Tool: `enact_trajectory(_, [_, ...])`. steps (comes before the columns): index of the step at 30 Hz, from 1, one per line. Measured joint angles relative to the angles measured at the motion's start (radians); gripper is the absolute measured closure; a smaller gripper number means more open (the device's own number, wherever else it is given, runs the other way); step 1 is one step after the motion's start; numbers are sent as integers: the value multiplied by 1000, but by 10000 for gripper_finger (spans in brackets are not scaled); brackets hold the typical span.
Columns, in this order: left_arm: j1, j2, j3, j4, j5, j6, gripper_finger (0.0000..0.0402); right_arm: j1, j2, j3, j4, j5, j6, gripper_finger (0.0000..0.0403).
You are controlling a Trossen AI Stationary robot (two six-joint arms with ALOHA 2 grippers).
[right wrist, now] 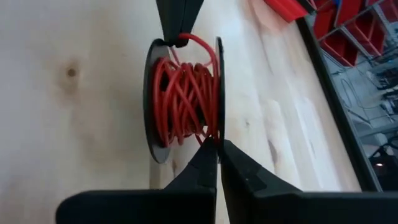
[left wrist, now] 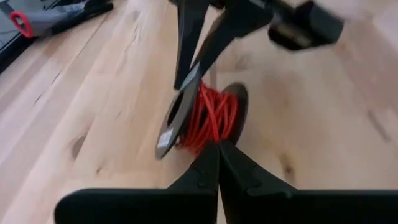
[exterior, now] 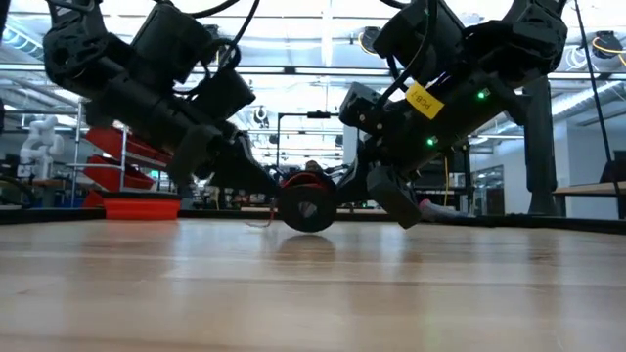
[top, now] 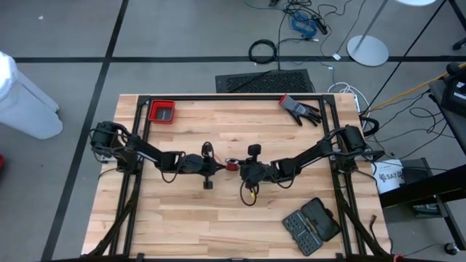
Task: Coil cords
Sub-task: Uncoil the red wire from the spool
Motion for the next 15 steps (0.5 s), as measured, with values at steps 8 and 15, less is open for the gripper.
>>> enact_trajectory(8, [2,0,72,-44,45,-50,398,1,-2,27,-28,66,44,403])
enact_trajectory(15, [2,0,121,-119,49,-70,398,2,-2,41,-40,131,60,403])
